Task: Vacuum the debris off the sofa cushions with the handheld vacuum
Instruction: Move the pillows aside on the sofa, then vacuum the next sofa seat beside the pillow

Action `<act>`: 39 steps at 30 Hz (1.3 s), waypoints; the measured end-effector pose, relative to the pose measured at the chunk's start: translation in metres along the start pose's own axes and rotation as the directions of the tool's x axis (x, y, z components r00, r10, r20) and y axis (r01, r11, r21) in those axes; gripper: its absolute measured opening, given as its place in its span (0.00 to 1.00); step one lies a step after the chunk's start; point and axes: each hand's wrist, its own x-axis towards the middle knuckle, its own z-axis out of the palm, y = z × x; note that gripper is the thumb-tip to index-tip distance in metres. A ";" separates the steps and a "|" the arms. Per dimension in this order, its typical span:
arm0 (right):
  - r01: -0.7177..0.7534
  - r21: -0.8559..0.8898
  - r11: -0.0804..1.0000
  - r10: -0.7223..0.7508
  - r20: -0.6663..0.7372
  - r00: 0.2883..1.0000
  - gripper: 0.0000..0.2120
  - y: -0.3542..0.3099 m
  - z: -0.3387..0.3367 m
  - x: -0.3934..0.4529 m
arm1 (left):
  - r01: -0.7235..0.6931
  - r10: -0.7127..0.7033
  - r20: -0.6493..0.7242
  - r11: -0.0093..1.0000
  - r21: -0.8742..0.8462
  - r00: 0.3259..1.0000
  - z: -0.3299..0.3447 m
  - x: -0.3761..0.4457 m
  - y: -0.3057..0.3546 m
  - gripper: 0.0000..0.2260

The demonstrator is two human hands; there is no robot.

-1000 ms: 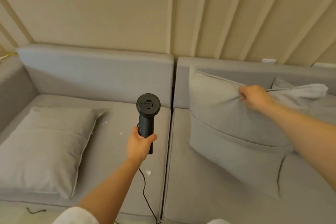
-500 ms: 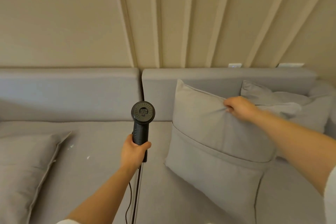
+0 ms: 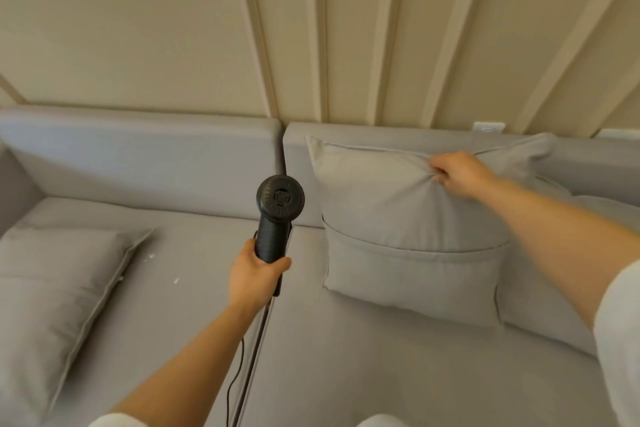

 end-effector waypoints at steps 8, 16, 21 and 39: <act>-0.363 -0.060 0.930 0.368 0.145 0.919 0.22 0.036 0.012 0.034 | 0.019 -0.019 -0.001 0.999 0.035 1.000 0.007 0.004 0.004 0.14; -0.395 0.146 0.907 0.292 0.458 0.839 0.25 -0.009 0.055 0.019 | 0.053 -0.053 0.020 0.998 0.034 0.998 0.018 -0.001 -0.006 0.14; -0.491 0.640 0.591 0.003 0.607 0.795 0.22 -0.108 0.084 -0.013 | 0.092 -0.095 0.036 0.993 0.072 0.995 0.023 -0.011 -0.016 0.15; -0.709 0.678 -0.195 -0.021 0.720 0.694 0.12 -0.270 0.104 -0.055 | -0.183 0.078 0.264 0.896 0.404 0.961 -0.054 -0.057 -0.069 0.23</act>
